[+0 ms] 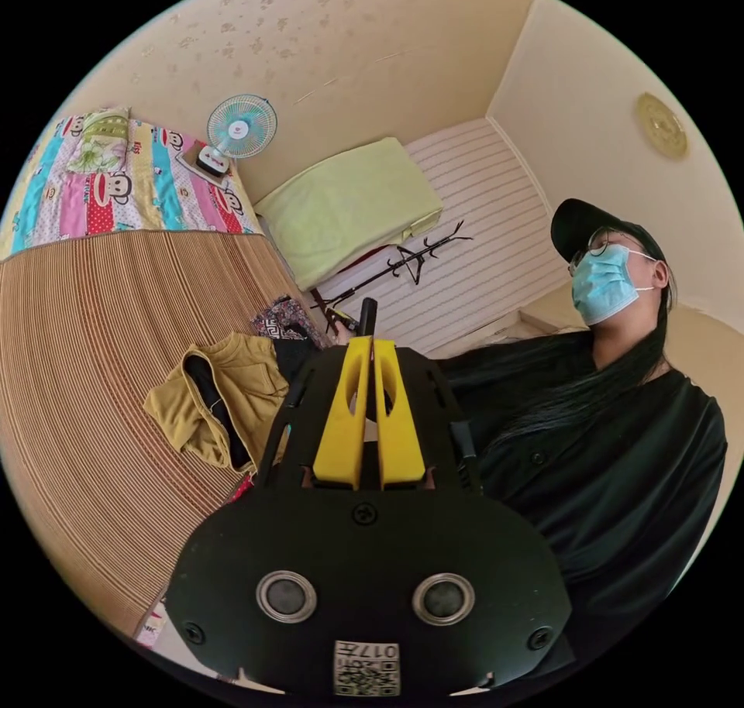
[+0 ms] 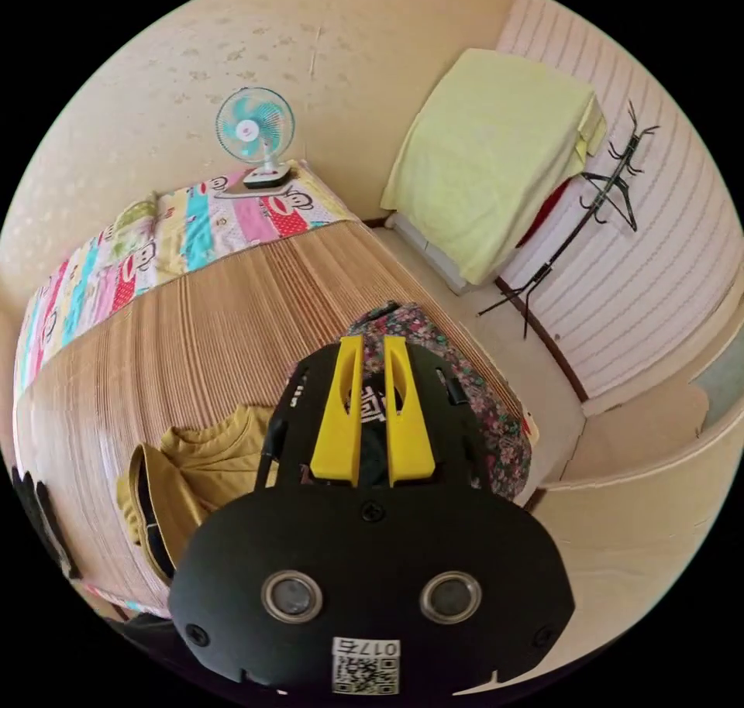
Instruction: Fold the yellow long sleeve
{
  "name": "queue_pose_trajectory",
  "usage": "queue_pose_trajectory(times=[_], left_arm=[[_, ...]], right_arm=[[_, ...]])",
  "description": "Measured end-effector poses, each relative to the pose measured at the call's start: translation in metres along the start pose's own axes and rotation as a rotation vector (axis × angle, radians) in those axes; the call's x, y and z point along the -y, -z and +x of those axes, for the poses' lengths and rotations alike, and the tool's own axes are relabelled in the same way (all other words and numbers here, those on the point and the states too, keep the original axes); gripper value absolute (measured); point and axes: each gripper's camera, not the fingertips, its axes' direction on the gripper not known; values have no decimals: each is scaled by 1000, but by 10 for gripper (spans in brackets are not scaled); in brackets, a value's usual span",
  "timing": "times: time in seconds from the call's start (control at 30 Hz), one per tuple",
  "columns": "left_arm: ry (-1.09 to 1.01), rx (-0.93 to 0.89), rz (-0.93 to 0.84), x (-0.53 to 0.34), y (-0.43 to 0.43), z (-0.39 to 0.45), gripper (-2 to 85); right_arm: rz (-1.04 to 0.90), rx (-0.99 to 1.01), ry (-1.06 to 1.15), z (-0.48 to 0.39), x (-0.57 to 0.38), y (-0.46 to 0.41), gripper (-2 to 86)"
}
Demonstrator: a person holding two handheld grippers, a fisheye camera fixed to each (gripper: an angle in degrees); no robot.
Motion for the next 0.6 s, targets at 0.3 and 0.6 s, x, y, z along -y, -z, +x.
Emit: queue_pose_trajectory(times=[0.3, 0.6], left_arm=[[179, -42, 2, -20, -17, -45, -10], [215, -72, 63, -35, -47, -66, -10]], right_arm=[[-767, -11, 520, -126, -28, -259, 142], [-785, 162, 290, -123, -121, -295, 47]])
